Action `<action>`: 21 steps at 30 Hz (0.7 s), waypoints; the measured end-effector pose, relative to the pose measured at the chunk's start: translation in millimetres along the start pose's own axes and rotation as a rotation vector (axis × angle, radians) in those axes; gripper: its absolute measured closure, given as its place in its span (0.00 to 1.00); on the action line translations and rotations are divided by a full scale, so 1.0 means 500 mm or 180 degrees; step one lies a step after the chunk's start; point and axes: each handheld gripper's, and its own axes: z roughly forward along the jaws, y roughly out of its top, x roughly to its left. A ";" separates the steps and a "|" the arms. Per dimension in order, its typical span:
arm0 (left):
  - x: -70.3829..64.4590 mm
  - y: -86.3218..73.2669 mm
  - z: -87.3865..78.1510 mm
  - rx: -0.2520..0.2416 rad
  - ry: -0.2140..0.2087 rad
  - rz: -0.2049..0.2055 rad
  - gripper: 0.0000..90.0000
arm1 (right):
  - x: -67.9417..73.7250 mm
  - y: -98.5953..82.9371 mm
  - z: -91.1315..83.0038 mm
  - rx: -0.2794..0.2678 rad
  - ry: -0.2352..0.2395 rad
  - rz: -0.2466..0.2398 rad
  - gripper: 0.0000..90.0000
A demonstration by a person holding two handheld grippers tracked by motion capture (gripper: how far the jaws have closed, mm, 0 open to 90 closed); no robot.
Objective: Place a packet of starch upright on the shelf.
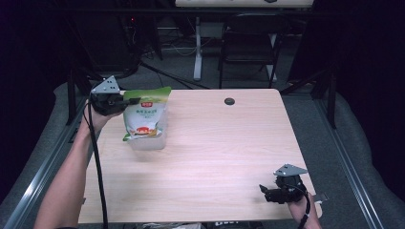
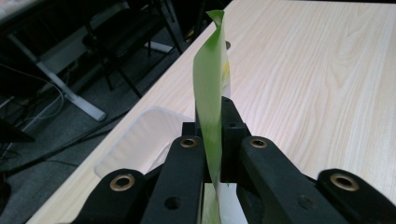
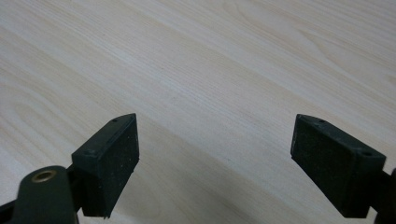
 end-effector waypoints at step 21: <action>-0.020 -0.014 0.056 0.0486 -0.0039 0.0040 0.92 | 0.001 0.000 0.000 -0.0011 0.0016 0.0003 0.16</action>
